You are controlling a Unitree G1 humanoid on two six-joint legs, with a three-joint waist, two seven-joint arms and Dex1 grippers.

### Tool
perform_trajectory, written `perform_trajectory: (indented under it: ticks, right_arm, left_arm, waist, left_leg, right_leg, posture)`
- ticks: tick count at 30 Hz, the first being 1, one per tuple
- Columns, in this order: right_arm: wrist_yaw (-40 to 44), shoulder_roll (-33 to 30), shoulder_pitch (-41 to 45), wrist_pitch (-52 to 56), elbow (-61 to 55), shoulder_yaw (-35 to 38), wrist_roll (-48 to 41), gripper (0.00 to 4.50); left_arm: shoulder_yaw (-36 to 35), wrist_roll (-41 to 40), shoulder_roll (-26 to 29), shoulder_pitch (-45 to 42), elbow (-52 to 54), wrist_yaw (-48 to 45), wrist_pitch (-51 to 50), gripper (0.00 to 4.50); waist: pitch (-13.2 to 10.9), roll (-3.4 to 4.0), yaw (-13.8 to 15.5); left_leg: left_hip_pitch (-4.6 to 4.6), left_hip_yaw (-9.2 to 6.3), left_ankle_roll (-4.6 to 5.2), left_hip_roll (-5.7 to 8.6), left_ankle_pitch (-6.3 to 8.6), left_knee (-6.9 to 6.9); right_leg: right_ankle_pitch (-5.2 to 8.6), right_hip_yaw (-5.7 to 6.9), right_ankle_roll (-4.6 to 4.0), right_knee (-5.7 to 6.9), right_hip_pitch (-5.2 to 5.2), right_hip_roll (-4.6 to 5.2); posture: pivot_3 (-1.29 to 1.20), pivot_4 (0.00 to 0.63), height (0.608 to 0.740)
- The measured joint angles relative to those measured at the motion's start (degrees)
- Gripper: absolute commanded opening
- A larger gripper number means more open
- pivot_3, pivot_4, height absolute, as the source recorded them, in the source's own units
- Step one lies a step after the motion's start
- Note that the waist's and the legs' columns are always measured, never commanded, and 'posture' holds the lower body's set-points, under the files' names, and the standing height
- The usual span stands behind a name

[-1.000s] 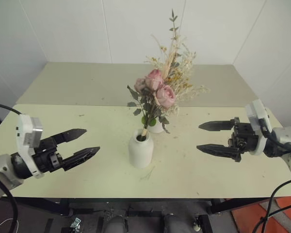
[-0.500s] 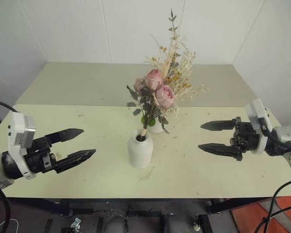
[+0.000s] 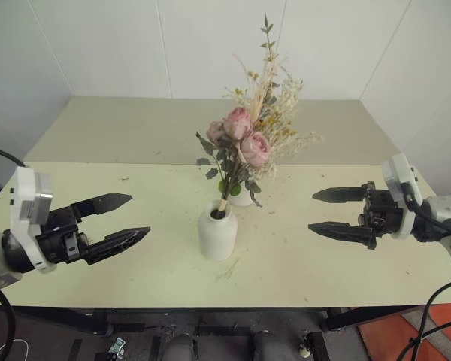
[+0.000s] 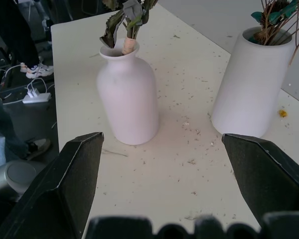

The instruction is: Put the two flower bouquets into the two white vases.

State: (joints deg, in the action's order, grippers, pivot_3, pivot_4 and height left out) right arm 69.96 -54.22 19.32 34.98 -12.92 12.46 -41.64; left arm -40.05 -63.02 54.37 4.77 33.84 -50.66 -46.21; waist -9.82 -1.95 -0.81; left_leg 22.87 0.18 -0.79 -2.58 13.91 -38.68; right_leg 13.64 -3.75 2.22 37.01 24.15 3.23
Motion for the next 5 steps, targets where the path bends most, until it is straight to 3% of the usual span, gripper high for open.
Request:
perform_trajectory:
  ticks: [5]
  right_arm:
    - [-0.1, 0.0, -0.3, 0.0, -0.1, 0.0, 0.3, 4.50]
  left_arm:
    - [0.6, -0.1, 0.0, -0.4, 0.0, 0.0, -0.1, 4.46]
  waist:
    - [0.0, 0.00, 0.0]
  left_leg:
    - [0.00, 0.00, 0.00, 0.00, 0.00, 0.00]
  right_leg:
    - [0.00, 0.00, 0.00, 0.00, 0.00, 0.00]
  posture:
    - [0.00, 0.150, 0.740]
